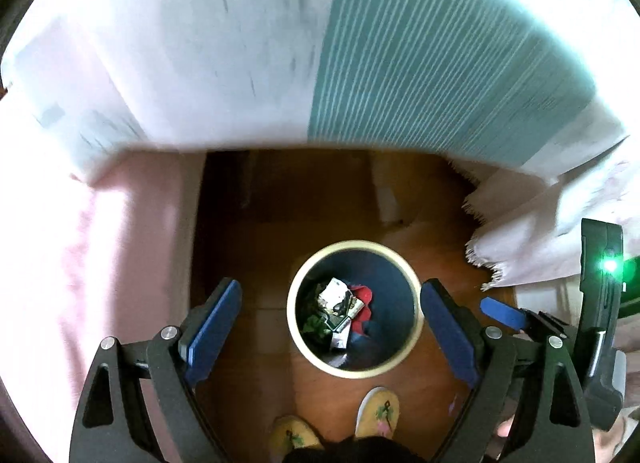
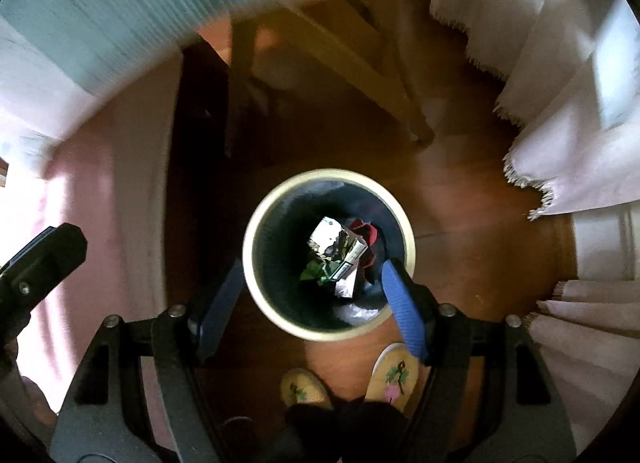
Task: Collect trash
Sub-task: 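Raise both tools back toward the table, then grasp the lavender milk carton with the left tool while the right tool grasps the black TALOPN card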
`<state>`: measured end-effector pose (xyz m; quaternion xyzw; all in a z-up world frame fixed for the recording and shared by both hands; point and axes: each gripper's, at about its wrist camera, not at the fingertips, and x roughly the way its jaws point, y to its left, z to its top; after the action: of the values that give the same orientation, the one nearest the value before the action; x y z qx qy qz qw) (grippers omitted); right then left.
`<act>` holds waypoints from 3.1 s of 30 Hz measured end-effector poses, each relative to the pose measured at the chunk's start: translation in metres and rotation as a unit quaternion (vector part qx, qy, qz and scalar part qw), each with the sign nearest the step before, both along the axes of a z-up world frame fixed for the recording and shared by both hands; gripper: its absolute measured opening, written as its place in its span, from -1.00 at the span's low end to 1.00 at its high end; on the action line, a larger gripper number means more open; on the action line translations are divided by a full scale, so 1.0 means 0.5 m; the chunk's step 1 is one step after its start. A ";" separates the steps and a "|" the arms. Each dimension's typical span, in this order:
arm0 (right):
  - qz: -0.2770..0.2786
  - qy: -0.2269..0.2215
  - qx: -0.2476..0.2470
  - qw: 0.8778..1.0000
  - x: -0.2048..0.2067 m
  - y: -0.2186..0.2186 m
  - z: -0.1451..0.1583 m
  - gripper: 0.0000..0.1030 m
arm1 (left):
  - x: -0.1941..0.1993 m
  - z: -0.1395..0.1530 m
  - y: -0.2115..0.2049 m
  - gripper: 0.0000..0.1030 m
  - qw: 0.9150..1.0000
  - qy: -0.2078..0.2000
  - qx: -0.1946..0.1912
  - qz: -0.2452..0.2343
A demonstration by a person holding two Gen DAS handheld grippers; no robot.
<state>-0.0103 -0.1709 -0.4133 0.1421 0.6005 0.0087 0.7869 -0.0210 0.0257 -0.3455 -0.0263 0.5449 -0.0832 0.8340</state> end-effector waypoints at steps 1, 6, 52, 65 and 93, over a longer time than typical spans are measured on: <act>0.001 -0.003 0.000 1.000 -0.002 0.001 0.034 0.35 | -0.008 0.030 0.003 0.79 1.000 -0.005 0.003 -0.001; 0.005 -0.037 0.001 0.999 -0.023 -0.009 0.224 0.35 | -0.048 0.213 0.015 0.79 0.999 -0.028 0.015 -0.005; 0.028 -0.276 -0.048 0.959 0.322 -0.138 0.961 0.35 | 0.315 0.868 -0.004 0.78 0.987 -0.161 0.001 0.016; 0.122 -0.181 -0.036 0.975 0.894 -0.318 0.726 0.20 | 0.831 0.648 -0.241 0.78 0.994 -0.056 0.003 0.090; 0.149 -0.091 0.068 0.982 1.024 -0.343 0.461 -0.97 | 1.109 0.307 -0.348 0.04 0.975 0.131 -0.032 0.179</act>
<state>0.5019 -0.3423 -0.1830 0.1032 0.5387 0.1795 0.8166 0.5336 -0.1484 -0.1921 -0.1610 0.6327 0.0541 0.7555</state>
